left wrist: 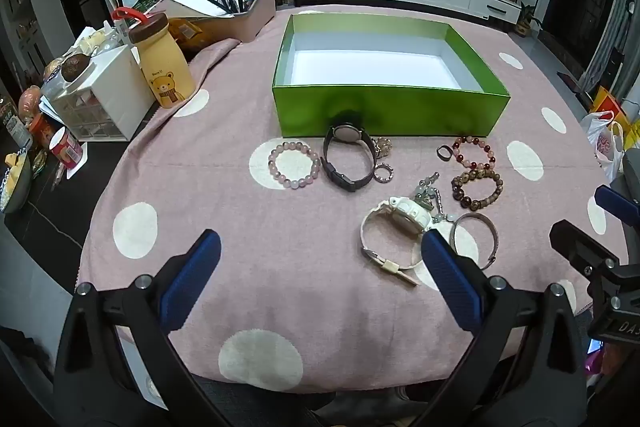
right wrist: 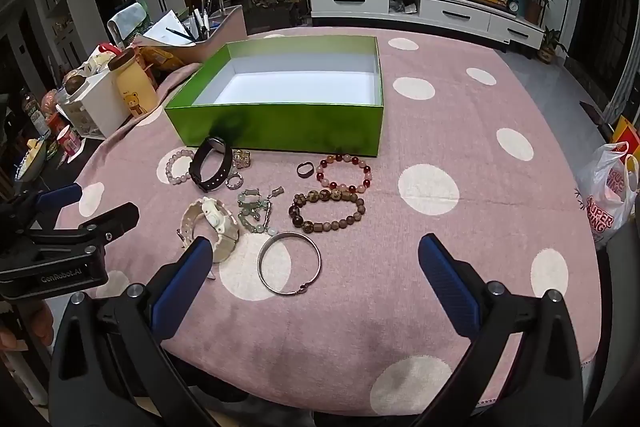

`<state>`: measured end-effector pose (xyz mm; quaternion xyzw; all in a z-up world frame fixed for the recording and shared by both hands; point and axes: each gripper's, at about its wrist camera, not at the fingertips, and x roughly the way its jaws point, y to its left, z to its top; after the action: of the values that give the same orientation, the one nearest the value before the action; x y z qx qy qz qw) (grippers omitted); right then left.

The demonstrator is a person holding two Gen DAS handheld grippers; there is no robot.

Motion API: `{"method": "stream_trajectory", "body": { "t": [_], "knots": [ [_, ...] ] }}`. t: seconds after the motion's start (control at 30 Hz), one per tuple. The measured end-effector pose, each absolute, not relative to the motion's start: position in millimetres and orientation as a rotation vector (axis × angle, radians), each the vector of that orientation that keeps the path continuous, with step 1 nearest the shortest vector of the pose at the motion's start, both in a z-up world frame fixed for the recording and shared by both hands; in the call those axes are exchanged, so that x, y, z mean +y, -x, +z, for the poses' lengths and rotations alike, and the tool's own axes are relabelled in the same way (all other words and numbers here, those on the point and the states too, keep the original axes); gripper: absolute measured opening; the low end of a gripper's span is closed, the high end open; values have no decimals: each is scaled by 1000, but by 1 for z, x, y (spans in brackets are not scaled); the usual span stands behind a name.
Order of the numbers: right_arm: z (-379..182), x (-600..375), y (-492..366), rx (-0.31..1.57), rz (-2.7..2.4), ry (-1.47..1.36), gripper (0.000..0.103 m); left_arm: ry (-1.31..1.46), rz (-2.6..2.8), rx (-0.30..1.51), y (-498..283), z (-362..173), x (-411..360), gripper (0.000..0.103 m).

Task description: Organize jewelry

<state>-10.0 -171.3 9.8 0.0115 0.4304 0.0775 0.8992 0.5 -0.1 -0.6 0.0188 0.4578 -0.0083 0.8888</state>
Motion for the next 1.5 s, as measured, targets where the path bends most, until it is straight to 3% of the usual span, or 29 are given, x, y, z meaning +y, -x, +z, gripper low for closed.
{"method": "stream_trajectory", "body": {
  "t": [1.5],
  "knots": [
    [10, -167, 12, 893, 167, -16, 102, -57, -10, 939, 3, 3, -3, 101]
  ]
}}
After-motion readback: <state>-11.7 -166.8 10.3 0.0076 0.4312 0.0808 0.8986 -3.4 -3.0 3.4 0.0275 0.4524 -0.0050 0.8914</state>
